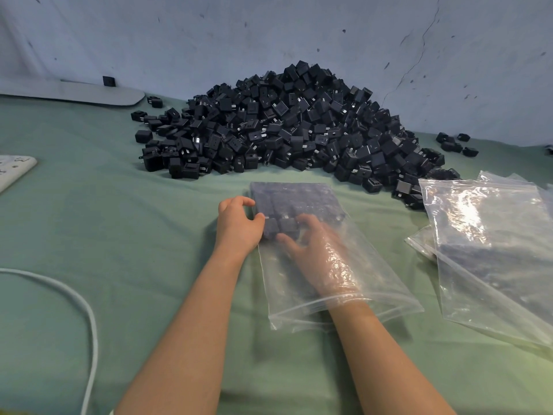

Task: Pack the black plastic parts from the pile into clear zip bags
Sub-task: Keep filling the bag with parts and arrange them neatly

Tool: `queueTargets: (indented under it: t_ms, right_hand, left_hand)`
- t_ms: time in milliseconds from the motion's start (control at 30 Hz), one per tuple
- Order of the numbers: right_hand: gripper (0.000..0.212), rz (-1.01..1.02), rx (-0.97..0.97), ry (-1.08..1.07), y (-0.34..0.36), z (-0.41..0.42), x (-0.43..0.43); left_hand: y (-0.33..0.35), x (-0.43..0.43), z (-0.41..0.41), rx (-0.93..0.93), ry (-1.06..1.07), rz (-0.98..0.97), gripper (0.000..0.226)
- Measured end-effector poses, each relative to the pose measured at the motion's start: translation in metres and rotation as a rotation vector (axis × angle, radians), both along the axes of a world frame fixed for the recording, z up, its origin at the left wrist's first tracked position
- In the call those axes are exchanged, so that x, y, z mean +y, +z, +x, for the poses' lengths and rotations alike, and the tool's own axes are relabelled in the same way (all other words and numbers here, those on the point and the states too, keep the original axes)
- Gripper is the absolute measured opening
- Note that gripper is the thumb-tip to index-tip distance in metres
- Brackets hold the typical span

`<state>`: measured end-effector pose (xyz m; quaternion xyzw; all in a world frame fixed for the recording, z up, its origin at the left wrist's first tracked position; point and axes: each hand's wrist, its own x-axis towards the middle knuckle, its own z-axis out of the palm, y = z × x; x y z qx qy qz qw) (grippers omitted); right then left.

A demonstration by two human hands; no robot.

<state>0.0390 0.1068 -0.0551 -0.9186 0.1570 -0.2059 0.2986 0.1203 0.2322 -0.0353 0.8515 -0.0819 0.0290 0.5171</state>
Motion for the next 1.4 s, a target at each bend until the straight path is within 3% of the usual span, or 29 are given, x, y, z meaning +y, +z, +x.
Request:
queueTargets:
  t_ms: [300, 867, 1400]
  right_hand:
    - [0.035, 0.032, -0.036, -0.002, -0.0009, -0.0007, -0.0018]
    - [0.02, 0.038, -0.124, 0.019, -0.0072, 0.0051, -0.0028]
    - [0.031, 0.052, -0.046, 0.001, -0.0017, 0.0003, -0.0008]
  left_hand:
    - [-0.0006, 0.0001, 0.0, -0.002, -0.017, 0.01, 0.03]
    - [0.0017, -0.0013, -0.0025, -0.028, 0.01, 0.014, 0.028]
    - [0.0014, -0.0042, -0.0073, -0.002, -0.064, -0.005, 0.039]
